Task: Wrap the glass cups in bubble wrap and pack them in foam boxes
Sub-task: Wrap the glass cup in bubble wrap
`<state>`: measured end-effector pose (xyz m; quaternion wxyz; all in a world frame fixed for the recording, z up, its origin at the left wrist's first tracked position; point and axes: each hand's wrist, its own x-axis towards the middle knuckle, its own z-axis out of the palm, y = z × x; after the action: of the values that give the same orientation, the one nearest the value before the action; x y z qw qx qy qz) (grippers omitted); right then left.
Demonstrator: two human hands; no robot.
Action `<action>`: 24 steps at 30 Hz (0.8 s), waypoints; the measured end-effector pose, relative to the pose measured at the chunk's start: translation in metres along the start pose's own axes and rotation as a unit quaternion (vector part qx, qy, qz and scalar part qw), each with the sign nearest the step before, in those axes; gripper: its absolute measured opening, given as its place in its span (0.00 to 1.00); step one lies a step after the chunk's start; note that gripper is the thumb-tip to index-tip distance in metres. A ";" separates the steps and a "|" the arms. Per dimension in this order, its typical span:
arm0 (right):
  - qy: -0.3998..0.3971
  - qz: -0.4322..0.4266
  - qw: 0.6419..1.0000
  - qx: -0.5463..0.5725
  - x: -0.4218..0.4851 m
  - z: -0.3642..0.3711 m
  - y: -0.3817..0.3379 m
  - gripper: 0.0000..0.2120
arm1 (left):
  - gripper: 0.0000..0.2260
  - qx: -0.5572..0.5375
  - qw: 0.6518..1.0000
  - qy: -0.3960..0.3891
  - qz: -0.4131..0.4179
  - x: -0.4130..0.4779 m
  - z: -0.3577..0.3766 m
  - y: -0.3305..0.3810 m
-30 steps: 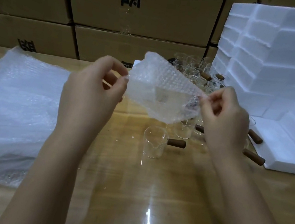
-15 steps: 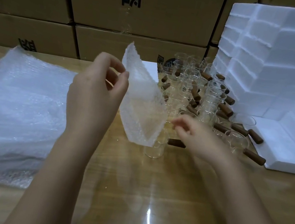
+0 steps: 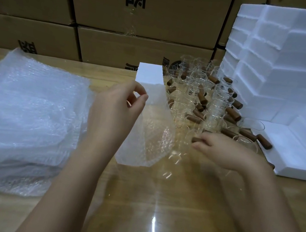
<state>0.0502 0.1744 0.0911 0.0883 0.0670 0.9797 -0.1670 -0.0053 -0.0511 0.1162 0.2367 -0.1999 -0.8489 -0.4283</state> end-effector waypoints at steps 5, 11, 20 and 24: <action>0.203 -0.009 0.960 0.193 -0.034 -0.038 0.009 0.12 | 0.04 -0.002 1.000 -0.017 -0.007 -0.001 0.006 -0.005; 0.026 -0.149 0.917 0.369 -0.062 -0.052 -0.009 0.12 | 0.05 -0.026 0.999 -0.040 -0.011 -0.002 0.009 -0.001; -0.029 -0.020 0.993 0.117 -0.037 -0.022 -0.042 0.13 | 0.02 -0.062 0.993 -0.078 0.062 -0.013 0.018 0.026; -0.029 0.020 0.964 0.265 -0.032 -0.012 -0.070 0.13 | 0.05 -0.064 0.969 -0.076 0.224 -0.024 0.023 0.042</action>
<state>0.0688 0.1097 0.1302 0.0990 0.1027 0.8961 -0.4203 0.0317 -0.0120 0.1173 0.2479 -0.4318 -0.7688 -0.4012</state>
